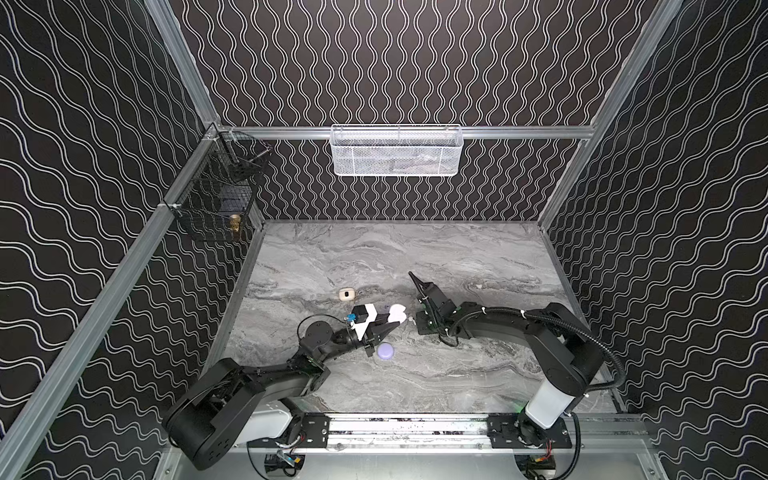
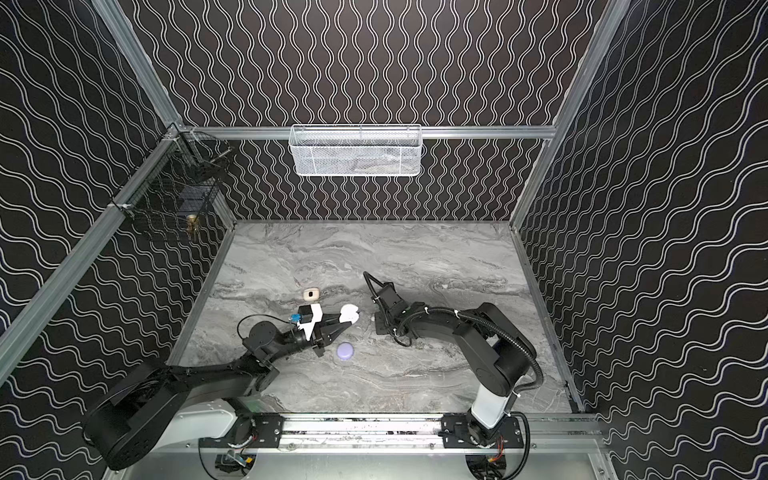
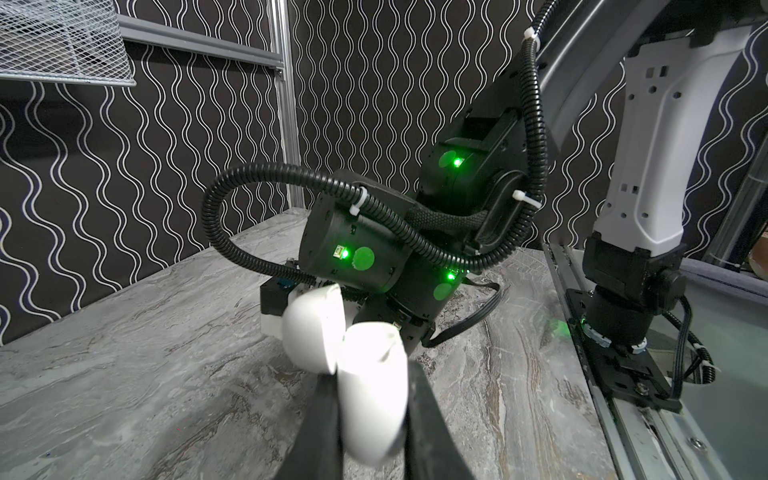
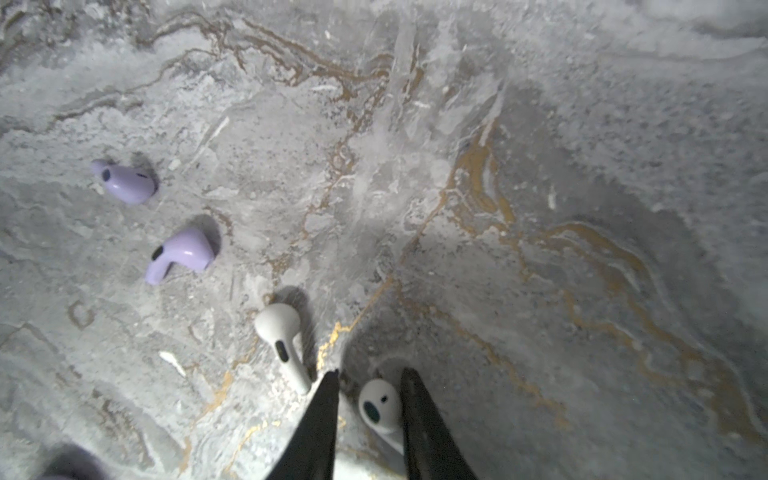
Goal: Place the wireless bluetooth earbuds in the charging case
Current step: 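Move the right gripper down over the white earbuds on the table, then grasp a white earbud with the right gripper and lift it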
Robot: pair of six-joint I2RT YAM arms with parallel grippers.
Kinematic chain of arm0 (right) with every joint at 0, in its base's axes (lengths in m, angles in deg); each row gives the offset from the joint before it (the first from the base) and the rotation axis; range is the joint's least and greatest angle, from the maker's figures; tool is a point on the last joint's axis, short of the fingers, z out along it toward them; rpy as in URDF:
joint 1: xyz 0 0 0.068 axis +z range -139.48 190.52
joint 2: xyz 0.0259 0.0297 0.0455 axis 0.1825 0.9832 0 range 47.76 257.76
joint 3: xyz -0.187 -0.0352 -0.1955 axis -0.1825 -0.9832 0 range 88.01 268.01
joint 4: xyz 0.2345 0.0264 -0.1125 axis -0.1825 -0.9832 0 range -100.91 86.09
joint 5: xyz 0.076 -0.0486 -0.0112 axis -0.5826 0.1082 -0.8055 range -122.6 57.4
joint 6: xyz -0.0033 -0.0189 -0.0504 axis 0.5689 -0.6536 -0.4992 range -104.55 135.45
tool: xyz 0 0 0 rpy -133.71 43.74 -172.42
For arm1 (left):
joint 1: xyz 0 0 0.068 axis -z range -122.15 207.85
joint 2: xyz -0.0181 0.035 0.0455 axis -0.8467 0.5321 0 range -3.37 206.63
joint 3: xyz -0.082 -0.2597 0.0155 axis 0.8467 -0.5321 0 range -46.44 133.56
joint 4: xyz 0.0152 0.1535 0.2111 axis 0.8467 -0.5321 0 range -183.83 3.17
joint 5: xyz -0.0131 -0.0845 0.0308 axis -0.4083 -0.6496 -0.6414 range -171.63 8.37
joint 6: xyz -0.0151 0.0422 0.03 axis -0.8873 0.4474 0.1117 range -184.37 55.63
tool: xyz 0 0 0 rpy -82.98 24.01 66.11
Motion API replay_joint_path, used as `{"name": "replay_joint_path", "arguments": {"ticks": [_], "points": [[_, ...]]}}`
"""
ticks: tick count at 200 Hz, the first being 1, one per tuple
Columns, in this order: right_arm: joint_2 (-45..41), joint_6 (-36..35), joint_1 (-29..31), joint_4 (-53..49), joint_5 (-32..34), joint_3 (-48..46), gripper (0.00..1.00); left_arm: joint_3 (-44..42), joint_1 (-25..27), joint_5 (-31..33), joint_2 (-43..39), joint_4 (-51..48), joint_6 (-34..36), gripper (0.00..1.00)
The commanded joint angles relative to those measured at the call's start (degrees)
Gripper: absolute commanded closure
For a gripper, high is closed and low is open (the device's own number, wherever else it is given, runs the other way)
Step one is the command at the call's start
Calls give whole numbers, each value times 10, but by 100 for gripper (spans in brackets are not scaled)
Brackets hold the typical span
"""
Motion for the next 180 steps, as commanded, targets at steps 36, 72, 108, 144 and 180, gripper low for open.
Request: {"name": "replay_joint_path", "arguments": {"ticks": [36, 72, 108, 144, 180], "points": [[-15, 26, 0, 13, -2, -26, 81, -4, 0, 3, -1, 11, 14, 100], [-63, 42, -1, 37, -8, -52, 88, -10, 0, -7, 0, 34, 12, 100], [-175, 60, -1, 52, -5, -82, 89, -21, 0, -12, 6, 74, 6, 100], [-337, 74, 0, 69, -4, -111, 90, -44, 0, -20, 34, 169, -12, 100], [-471, 64, 26, 192, -68, -162, 91, -43, 0, -36, 16, 168, -16, 100]]}}
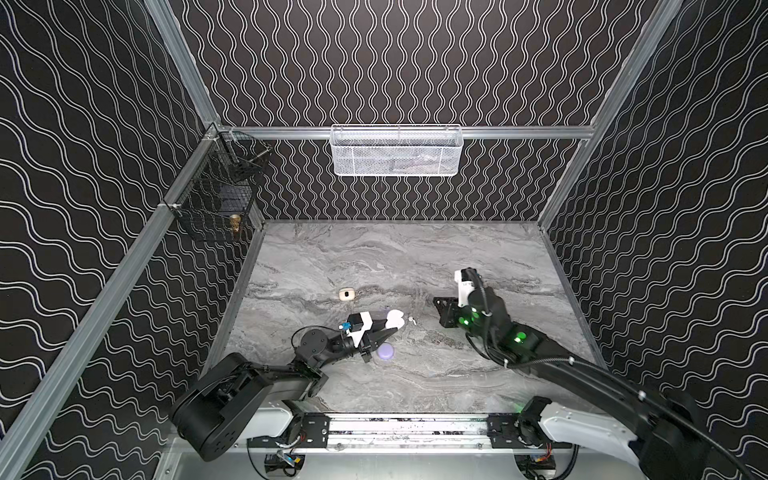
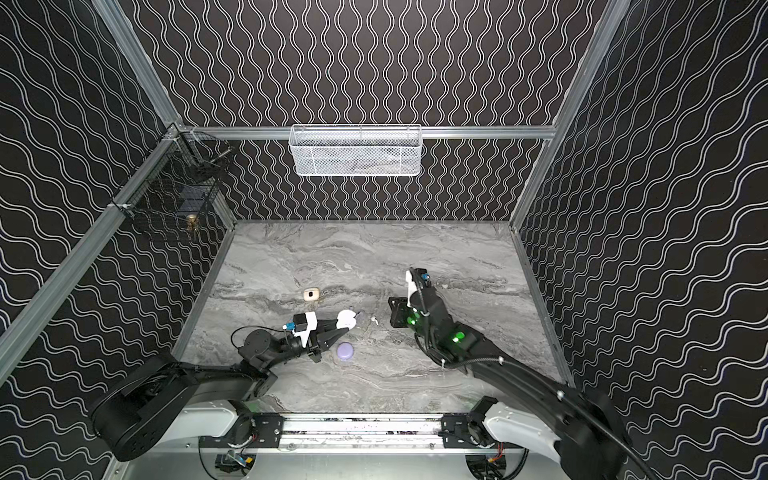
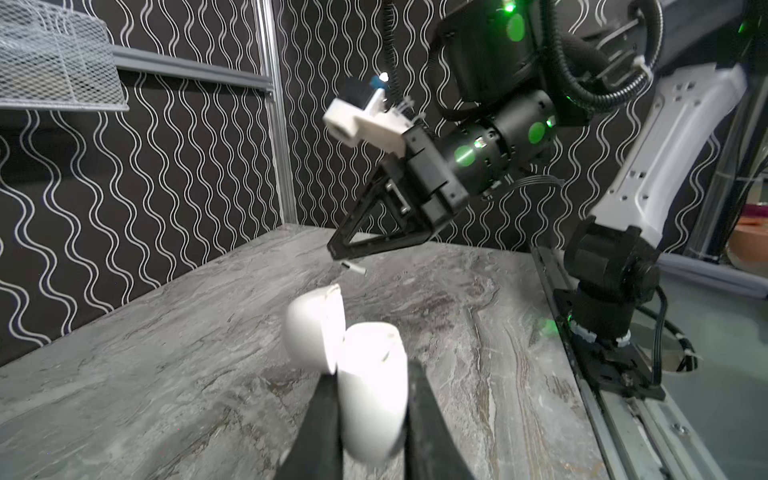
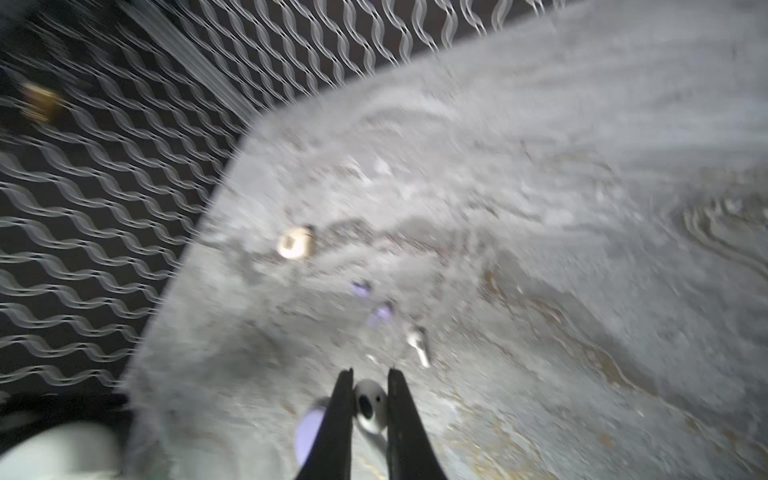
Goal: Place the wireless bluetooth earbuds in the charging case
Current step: 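Grasp a white earbud with the right gripper and lift it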
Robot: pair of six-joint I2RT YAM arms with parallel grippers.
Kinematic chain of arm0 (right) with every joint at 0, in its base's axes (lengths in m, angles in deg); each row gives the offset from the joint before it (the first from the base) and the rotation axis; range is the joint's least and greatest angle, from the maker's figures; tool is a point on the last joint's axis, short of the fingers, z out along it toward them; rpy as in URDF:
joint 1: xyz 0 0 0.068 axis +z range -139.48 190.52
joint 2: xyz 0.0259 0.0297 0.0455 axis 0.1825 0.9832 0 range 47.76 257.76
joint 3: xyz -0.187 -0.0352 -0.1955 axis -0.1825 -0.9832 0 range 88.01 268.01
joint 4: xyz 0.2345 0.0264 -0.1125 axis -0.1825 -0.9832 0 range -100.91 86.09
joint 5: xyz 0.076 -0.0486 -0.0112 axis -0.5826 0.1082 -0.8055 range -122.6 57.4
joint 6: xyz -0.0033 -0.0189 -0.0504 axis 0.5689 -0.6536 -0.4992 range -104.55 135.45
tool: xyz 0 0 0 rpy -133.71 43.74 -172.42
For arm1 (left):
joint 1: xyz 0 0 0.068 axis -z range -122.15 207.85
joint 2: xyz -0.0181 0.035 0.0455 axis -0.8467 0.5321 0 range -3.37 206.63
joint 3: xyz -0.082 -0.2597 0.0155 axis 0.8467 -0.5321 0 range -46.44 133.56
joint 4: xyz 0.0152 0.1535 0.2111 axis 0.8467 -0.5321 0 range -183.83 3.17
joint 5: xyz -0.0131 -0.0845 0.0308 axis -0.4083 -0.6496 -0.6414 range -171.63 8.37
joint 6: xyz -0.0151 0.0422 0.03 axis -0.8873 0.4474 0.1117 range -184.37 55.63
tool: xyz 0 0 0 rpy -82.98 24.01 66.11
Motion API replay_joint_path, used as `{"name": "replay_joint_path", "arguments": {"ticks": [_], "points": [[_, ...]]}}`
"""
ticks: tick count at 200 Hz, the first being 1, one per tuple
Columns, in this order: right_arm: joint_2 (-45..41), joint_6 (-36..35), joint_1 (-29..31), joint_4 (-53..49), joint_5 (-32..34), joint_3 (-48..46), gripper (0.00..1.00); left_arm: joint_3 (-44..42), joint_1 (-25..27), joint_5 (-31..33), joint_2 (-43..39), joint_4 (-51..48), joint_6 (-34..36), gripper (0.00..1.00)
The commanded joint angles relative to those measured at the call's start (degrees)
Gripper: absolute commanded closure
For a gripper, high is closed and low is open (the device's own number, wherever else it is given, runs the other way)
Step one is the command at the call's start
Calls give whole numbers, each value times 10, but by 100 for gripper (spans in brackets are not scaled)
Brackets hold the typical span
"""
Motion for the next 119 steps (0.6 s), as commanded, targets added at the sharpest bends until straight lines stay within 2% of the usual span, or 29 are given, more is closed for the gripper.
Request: {"name": "replay_joint_path", "arguments": {"ticks": [1, 36, 63, 83, 119], "points": [[-59, 4, 17, 107, -47, -29, 91, -3, 0, -20, -13, 50, -8, 100], [-116, -5, 62, 251, -74, -76, 92, -14, 0, -24, -44, 49, -4, 100], [-128, -29, 126, 382, -78, -108, 91, -14, 0, -28, -59, 49, -11, 100], [-117, -42, 167, 478, -74, -134, 91, -13, 2, -33, -71, 49, -19, 100], [-63, -46, 204, 621, -74, -167, 91, -14, 15, -34, -98, 50, -32, 100]]}}
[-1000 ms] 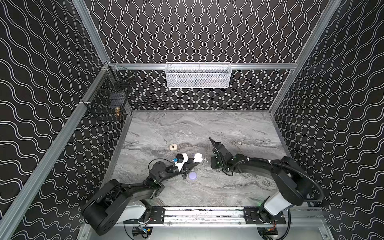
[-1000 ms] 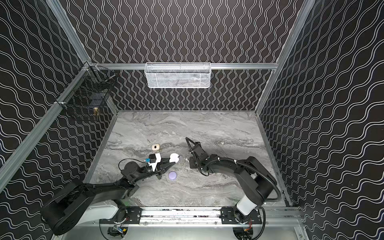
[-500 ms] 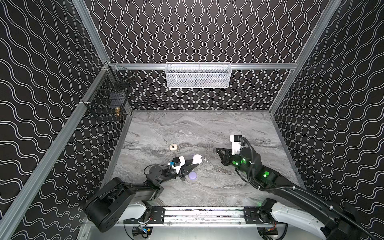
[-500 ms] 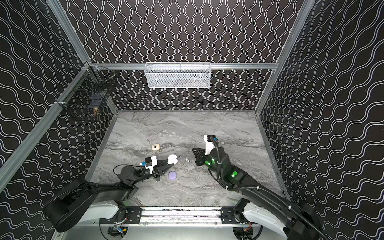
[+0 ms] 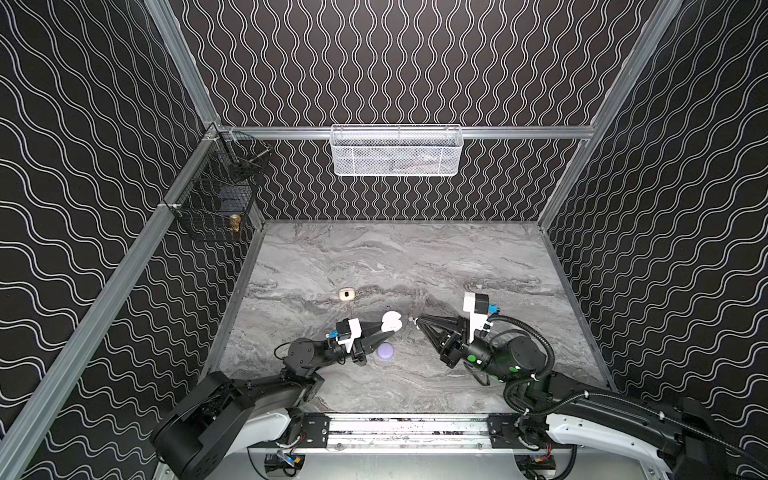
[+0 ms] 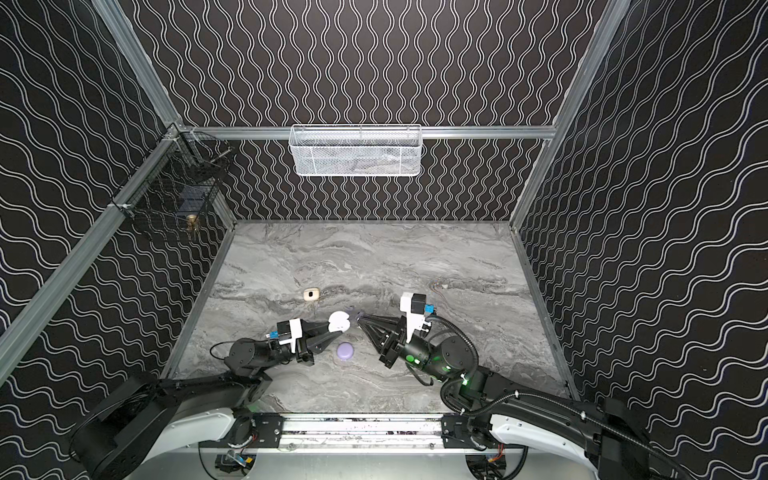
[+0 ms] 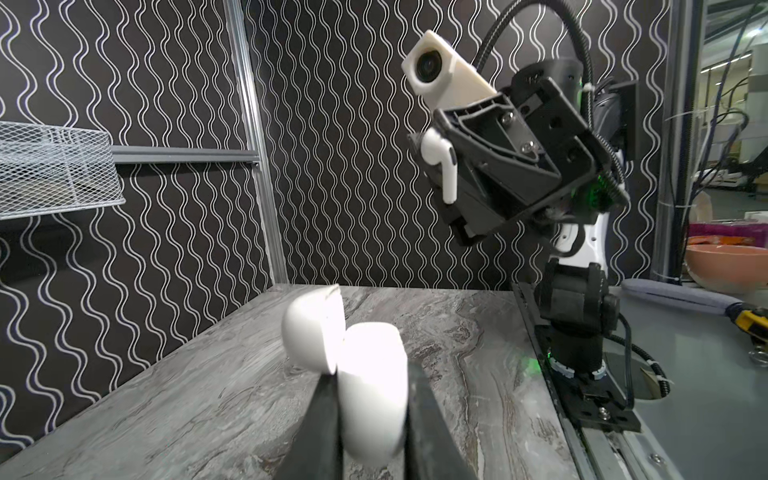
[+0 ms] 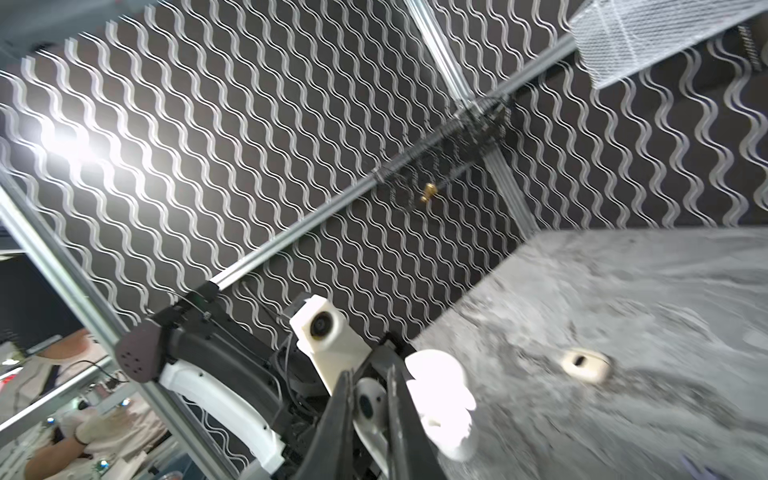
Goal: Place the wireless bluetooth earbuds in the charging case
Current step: 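Grasp a white earbud with the right gripper and lift it, then lower the held earbud into the open white case held by the left gripper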
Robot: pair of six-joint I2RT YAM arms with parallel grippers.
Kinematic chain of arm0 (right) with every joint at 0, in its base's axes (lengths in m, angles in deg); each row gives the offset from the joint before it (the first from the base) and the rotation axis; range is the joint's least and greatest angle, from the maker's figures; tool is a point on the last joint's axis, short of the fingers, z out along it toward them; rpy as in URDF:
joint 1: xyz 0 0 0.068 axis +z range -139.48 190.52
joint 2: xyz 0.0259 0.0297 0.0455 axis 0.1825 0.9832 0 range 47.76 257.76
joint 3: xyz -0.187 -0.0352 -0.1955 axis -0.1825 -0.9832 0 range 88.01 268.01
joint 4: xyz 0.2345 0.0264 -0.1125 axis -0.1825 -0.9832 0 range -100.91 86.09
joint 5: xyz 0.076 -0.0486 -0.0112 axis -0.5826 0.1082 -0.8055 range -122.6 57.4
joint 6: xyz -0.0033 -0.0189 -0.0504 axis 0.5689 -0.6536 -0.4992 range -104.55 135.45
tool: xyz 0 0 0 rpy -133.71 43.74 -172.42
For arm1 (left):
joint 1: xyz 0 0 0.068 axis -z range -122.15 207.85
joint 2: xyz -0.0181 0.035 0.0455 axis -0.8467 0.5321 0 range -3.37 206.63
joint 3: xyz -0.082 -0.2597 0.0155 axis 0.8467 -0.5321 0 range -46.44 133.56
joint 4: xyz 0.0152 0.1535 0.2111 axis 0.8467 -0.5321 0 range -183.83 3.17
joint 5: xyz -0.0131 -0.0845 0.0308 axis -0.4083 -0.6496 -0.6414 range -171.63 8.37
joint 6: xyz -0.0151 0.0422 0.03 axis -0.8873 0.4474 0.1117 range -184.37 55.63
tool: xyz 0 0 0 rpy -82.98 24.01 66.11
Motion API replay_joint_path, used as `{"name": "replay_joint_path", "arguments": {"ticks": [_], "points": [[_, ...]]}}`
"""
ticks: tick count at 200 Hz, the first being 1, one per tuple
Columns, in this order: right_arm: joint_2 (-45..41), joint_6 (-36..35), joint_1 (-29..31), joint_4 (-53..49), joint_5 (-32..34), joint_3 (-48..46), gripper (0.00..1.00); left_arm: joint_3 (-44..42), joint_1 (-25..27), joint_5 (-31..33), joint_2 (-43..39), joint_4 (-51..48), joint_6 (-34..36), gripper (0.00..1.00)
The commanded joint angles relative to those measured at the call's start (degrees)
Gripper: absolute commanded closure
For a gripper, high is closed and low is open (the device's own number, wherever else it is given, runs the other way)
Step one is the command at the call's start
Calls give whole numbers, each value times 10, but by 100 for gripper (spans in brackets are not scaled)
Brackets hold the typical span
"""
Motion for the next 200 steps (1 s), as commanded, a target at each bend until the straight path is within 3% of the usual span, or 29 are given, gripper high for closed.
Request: {"name": "replay_joint_path", "arguments": {"ticks": [1, 95, 134, 200], "points": [[27, -12, 18, 157, -2, -12, 91, 0, 9, -7, -15, 23, -17, 100], [135, -38, 43, 276, 46, -17, 93, -4, 24, -7, -37, 23, -17, 100], [185, -35, 43, 355, 44, -26, 93, -5, 24, -6, -39, 22, -19, 100], [230, -14, 44, 391, 36, -19, 94, -9, 25, 4, -45, 22, -16, 100]]}}
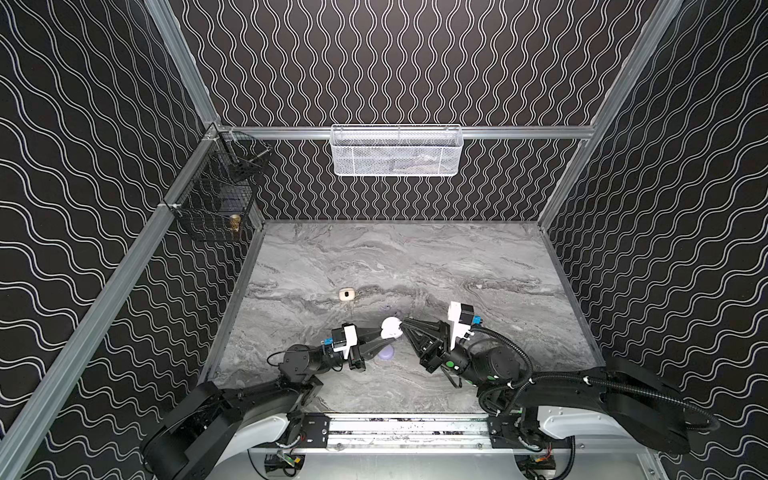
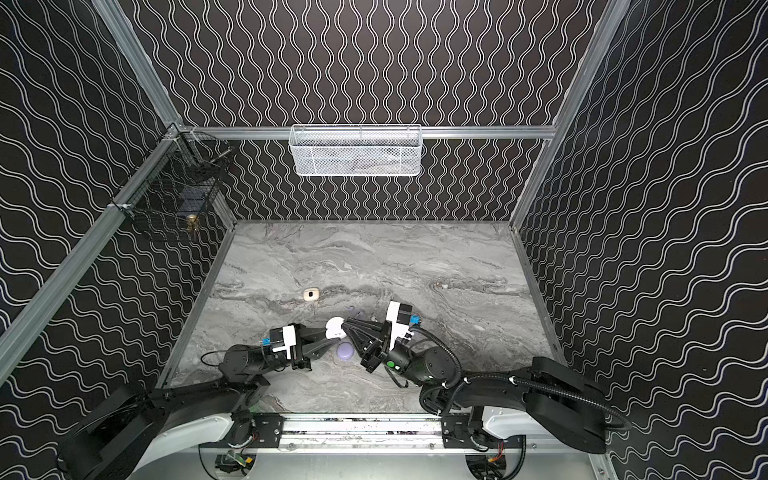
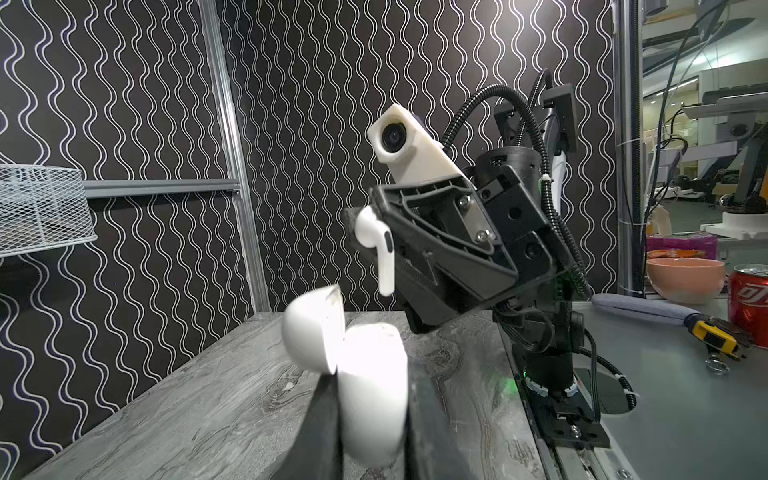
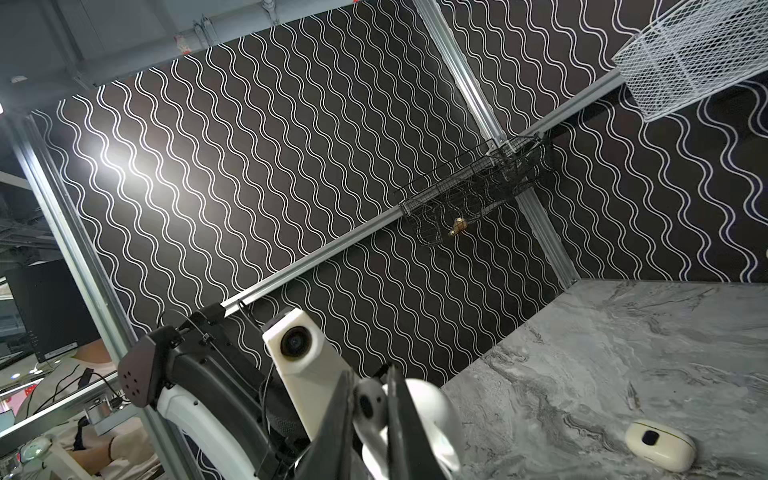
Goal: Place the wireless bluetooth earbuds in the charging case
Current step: 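Lower the held earbud into the open white case held by the left gripper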
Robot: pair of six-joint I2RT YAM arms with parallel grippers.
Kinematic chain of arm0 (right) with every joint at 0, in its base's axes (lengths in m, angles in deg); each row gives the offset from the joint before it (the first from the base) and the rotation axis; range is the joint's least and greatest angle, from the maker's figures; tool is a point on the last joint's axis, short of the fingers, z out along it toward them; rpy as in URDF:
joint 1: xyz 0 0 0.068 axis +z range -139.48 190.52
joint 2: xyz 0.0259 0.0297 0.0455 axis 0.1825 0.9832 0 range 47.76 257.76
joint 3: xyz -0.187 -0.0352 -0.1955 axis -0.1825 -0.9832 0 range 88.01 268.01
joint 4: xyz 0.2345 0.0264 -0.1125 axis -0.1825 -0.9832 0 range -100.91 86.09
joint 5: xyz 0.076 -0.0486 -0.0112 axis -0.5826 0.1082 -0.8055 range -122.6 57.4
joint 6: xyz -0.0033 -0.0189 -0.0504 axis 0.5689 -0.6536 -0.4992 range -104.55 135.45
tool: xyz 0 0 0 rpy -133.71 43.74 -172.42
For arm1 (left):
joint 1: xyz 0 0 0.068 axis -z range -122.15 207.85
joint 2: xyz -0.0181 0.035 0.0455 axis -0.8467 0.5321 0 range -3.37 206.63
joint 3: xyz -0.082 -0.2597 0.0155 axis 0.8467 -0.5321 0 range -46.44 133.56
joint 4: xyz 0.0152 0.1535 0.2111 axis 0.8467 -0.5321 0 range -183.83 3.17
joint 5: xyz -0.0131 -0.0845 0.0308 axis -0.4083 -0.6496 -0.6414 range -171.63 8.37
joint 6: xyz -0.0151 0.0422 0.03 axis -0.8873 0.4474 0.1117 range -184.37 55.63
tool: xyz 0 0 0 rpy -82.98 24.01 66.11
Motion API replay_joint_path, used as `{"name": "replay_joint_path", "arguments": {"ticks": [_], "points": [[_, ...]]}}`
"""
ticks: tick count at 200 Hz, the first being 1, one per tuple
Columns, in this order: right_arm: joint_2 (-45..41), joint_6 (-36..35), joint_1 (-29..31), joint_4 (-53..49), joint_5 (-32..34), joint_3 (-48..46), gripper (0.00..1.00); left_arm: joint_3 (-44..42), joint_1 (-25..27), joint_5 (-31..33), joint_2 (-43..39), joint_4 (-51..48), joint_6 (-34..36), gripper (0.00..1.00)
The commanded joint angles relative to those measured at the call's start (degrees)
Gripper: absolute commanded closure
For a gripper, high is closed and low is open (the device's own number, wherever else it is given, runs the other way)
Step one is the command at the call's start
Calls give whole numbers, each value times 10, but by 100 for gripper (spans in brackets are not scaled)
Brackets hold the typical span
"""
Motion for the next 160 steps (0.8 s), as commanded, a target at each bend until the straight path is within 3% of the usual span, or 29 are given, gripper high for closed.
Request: {"name": "replay_joint_path", "arguments": {"ticks": [1, 160], "points": [[9, 13, 1, 57, -3, 5, 94, -2, 1, 6, -4, 18, -1, 100], [82, 51, 5, 129, 13, -1, 97, -9, 1, 16, -17, 18, 3, 100]]}}
